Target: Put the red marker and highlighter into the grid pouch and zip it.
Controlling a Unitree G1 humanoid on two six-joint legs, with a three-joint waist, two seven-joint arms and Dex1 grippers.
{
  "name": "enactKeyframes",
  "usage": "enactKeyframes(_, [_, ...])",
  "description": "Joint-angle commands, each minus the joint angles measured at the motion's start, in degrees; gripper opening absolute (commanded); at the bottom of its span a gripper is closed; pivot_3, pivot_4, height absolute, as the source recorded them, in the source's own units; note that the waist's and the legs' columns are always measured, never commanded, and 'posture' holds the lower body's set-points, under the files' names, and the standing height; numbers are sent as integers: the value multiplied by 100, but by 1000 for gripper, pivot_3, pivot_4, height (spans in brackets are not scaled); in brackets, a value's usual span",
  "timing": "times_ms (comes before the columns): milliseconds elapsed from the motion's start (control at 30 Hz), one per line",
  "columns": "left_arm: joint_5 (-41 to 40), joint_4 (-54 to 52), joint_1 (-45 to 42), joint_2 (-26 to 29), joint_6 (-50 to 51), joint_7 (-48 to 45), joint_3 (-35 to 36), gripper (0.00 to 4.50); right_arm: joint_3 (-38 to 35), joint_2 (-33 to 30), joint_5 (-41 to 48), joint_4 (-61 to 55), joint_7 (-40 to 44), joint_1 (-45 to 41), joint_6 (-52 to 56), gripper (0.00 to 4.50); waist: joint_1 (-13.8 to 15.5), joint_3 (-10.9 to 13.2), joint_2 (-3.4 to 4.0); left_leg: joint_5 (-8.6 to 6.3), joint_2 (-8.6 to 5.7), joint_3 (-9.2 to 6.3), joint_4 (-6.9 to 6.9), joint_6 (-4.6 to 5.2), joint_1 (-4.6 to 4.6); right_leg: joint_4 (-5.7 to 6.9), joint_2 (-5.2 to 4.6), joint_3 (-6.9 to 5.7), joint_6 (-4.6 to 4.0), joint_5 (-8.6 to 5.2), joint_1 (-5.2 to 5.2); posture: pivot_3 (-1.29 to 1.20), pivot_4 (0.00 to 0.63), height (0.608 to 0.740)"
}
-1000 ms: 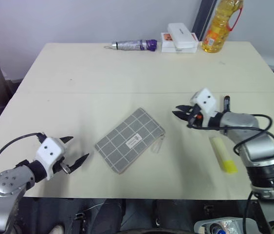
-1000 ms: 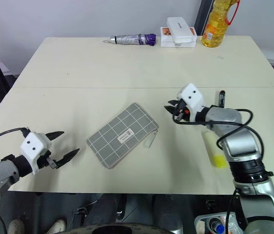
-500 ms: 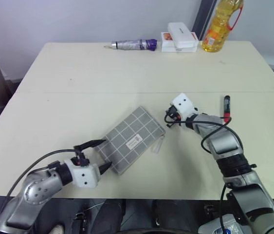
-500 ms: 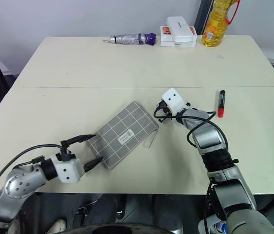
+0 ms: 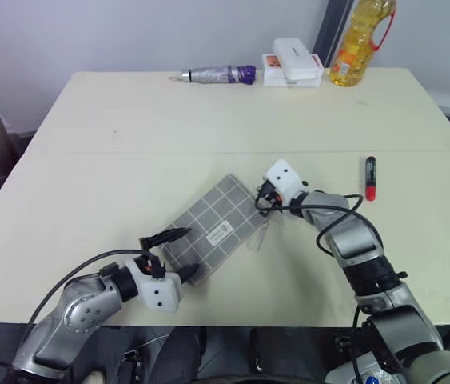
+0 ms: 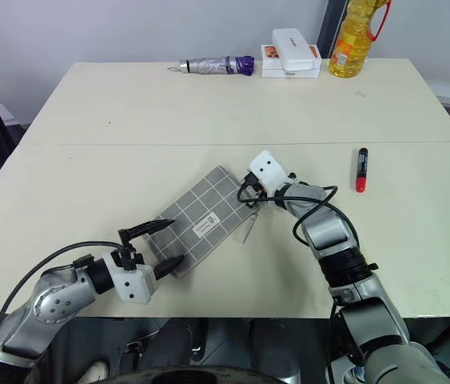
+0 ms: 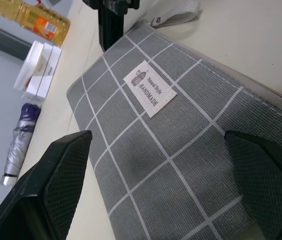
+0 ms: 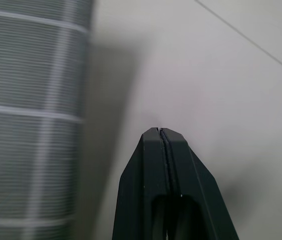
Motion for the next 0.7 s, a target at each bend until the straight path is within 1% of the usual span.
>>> enactKeyframes(33, [-287, -9, 51, 140, -201, 5, 137, 4500, 138, 139, 11, -222, 59, 59, 80, 35, -4, 0, 0, 0, 0, 0, 0, 0, 1, 0, 1, 0, 0, 0, 0, 0, 150, 740])
enactKeyframes(100, [-725, -85, 115, 209, -32, -108, 318, 4500, 125, 168, -23, -160, 17, 49, 55, 35, -5, 0, 0, 0, 1, 0, -1, 0, 1, 1, 0, 1, 0, 0, 0, 0, 150, 740])
enactKeyframes(200, [-1756, -289, 257, 310, 601, -449, 669, 4500, 92, 176, -57, -93, -6, 49, 9, 35, -4, 0, 0, 0, 2, -1, -2, 0, 1, 1, 0, 1, 0, 0, -2, 0, 150, 740])
enactKeyframes(300, [-2843, -444, 545, 755, 1274, -1179, 1078, 4500, 81, 206, -82, -23, -27, 30, -43, 35, -10, 0, 0, 0, 3, -2, -3, 0, 1, 2, -1, 2, -1, -1, -2, 0, 150, 740])
enactKeyframes(333, [-3067, -476, 613, 902, 1430, -1379, 1169, 4500, 83, 220, -88, 1, -34, 20, -62, 35, -17, 0, 0, 0, 3, -1, -4, 0, 1, 1, -1, 3, -1, -1, -3, 0, 150, 740])
enactKeyframes(500, [-3594, -656, 755, 1401, 1836, -2128, 1312, 4500, 87, 325, -114, 110, -110, -2, -170, 35, -16, 0, -2, 0, 3, -2, -6, 0, 3, 0, -2, 5, -2, -1, 0, 0, 150, 740])
enactKeyframes(600, [-3369, -578, 649, 1550, 1655, -2331, 1267, 4500, 74, 392, -133, 158, -145, -3, -223, 35, -21, 0, -3, 0, 3, -2, -9, 0, 6, 0, -1, 6, -3, -1, 0, 0, 150, 740])
enactKeyframes(700, [-3005, -378, 377, 1546, 1375, -2380, 1073, 4500, 48, 463, -153, 189, -197, -8, -253, 35, -30, 0, -2, 0, 3, -2, -13, -1, 9, 1, 0, 5, -3, -1, 0, 0, 150, 740])
